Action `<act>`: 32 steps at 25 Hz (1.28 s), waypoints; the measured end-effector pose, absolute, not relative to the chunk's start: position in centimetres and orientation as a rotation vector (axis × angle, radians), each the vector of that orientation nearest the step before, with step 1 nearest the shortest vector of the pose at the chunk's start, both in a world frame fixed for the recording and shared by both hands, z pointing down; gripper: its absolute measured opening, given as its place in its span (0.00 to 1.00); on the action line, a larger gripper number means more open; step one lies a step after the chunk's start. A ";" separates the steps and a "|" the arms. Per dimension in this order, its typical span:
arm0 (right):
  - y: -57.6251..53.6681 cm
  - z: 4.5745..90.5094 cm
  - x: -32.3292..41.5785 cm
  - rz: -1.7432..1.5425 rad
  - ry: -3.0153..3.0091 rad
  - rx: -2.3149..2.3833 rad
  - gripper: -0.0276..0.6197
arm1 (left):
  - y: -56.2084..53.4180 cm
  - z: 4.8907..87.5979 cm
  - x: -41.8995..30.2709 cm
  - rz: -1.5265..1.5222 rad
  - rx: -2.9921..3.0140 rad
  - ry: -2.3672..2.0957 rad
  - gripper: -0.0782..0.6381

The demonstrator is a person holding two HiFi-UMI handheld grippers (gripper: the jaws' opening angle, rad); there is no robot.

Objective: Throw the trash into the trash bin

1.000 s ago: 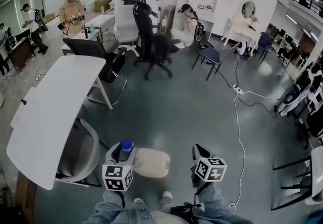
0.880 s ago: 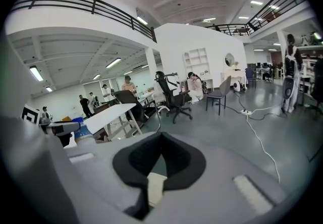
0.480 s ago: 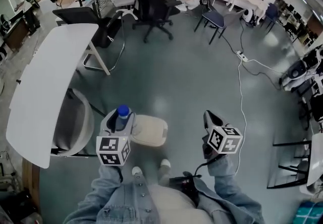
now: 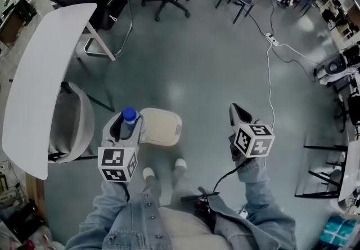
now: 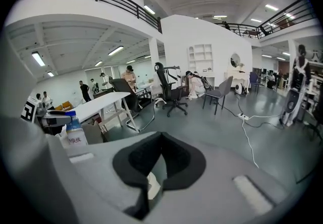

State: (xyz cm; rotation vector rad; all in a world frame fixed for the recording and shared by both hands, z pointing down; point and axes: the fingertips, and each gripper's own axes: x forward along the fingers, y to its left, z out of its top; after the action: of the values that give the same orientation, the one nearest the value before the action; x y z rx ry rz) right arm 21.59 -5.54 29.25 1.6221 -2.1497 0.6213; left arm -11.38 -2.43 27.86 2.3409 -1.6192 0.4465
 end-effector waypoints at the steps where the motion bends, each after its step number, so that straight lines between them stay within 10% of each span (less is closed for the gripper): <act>1: -6.0 30.1 21.5 0.624 -2.151 1.608 0.05 | -2.5 28.7 -11.2 0.458 2.333 -1.615 0.42; 32: -8.8 63.7 11.9 0.801 -2.191 1.183 0.05 | -1.3 48.3 -12.2 0.398 2.141 -1.675 0.42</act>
State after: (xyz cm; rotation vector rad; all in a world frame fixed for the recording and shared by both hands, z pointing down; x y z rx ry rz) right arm 11.90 -8.84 63.67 1.1830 -2.1913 0.8009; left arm -12.19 -1.25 48.29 2.1407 -1.6748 0.3979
